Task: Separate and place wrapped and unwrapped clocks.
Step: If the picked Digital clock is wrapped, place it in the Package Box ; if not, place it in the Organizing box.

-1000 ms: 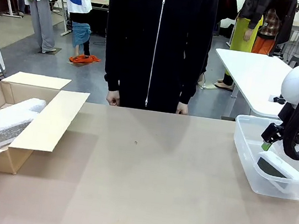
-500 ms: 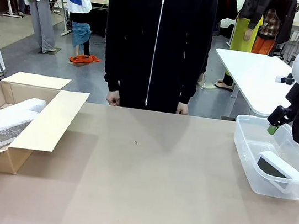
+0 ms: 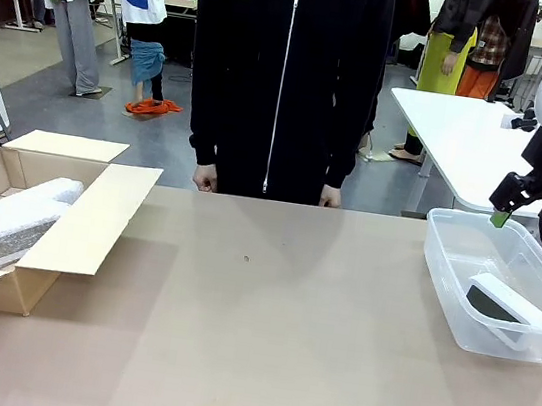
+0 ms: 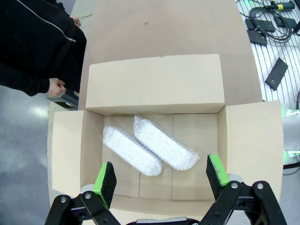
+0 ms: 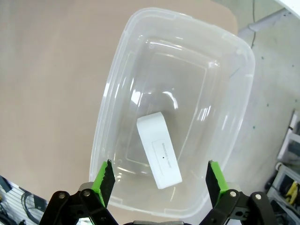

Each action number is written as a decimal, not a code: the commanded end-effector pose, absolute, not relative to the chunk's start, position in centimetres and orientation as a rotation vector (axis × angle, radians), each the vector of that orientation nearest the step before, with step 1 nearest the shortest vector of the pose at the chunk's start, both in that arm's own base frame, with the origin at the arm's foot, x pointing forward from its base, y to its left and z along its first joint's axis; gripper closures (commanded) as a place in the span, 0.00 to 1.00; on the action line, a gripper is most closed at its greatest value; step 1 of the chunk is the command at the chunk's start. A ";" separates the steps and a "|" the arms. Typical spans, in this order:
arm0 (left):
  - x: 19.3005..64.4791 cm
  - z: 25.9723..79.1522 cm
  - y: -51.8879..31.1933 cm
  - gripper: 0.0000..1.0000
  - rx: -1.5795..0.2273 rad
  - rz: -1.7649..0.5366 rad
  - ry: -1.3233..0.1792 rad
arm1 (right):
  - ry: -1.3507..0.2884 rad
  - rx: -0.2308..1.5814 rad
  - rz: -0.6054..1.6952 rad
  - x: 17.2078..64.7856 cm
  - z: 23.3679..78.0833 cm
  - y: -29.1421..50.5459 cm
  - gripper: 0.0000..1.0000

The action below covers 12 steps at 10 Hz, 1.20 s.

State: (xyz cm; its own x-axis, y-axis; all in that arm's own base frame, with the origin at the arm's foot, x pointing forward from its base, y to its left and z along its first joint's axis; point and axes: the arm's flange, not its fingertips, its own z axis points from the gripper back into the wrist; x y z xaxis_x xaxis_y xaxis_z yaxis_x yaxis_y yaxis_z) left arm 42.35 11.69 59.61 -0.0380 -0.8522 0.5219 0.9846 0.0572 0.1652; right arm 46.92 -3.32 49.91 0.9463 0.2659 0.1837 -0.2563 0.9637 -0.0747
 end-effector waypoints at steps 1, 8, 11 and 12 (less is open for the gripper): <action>42.0 59.5 11.8 0.00 -0.292 -1.535 -0.579 | -0.184 -0.076 0.246 46.9 50.5 -3.0 0.00; 42.0 59.5 11.8 0.00 -0.292 -1.535 -0.579 | -0.195 -0.052 0.266 46.9 50.1 -3.2 0.00; 42.0 59.5 11.8 0.00 -0.292 -1.535 -0.579 | -0.195 -0.052 0.266 46.9 50.1 -3.2 0.00; 42.0 59.5 11.8 0.00 -0.292 -1.535 -0.579 | -0.195 -0.052 0.266 46.9 50.1 -3.2 0.00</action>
